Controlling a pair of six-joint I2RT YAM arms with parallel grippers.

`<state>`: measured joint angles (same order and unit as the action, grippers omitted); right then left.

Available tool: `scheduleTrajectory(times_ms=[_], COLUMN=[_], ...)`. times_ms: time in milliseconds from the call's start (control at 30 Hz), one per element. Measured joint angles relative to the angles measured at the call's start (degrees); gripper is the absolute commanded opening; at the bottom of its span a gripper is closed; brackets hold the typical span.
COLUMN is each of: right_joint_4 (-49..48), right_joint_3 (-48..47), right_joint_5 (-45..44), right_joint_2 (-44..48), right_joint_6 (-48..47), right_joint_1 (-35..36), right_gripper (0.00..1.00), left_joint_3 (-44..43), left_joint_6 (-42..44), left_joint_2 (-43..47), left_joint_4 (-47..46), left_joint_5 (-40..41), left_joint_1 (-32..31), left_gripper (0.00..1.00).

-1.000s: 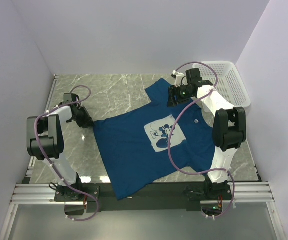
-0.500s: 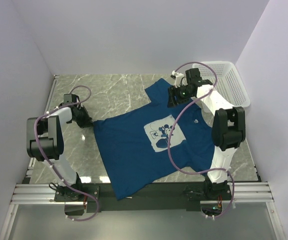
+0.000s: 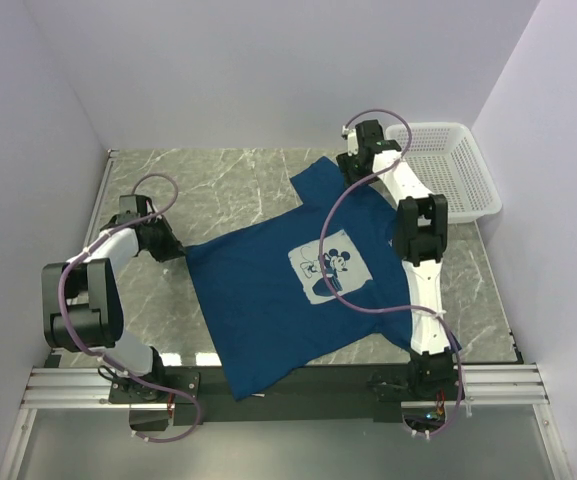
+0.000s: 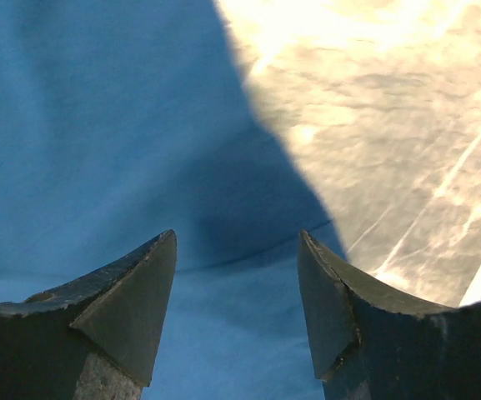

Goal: Fold and stack the t-shirts
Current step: Fold the tshirt

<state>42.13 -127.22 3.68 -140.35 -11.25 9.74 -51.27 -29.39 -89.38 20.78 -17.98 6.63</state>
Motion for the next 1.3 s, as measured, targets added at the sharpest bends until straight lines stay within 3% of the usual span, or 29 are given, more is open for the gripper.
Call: scheduleTrajectory(times_ms=[267,467,500,633,900,967,1000,1067,1133,1300], right_joint_4=[2.82,4.9,4.5,1.2,1.6,2.25,2.93,3.58,3.43,3.87], right_joint_3=[-5.07,-4.85,-4.24,4.22,26.49,31.8,33.42,35.63,34.97,18.67], right_joint_5=[-6.05,-2.97,-1.84,1.22,6.01,7.56,7.98,8.35,8.52,9.75], right_joint_2=[-5.11,-5.35,-5.11,-0.46,13.81,17.64,18.99,21.73,22.73,17.22], right_joint_6=[-0.15,-0.7,-0.72,-1.05,-3.76,-5.51,-6.1,-7.17,-7.67,-5.73], right_joint_1=[-0.15,-1.05,-1.36,-2.47,-2.93,-2.93,-2.93,-2.89,-2.89,-2.93], right_gripper=[0.63,0.24,0.14,0.0,0.0,0.12,0.28,0.4,0.5,0.54], left_joint_3=[2.08,2.56,2.64,3.54,4.46,5.18,5.57,6.78,8.0,8.9], left_joint_6=[0.83,1.27,1.25,1.18,0.5,0.17,0.0,-0.13,-0.24,-0.24], left_joint_2=[2.89,4.07,4.44,7.17,14.82,15.96,16.17,16.13,15.96,15.63], left_joint_4=[0.26,0.76,0.92,1.51,3.65,3.76,3.8,3.67,3.76,3.89], left_joint_5=[-0.92,-1.79,-2.01,-3.23,-5.33,-6.03,-6.36,-6.95,-7.69,-8.17], left_joint_1=[0.76,0.98,1.09,1.92,4.13,4.39,4.44,4.46,4.48,4.55], left_gripper=[0.01,0.01,0.0,0.01,0.01,0.01,0.0,0.0,0.01,0.01])
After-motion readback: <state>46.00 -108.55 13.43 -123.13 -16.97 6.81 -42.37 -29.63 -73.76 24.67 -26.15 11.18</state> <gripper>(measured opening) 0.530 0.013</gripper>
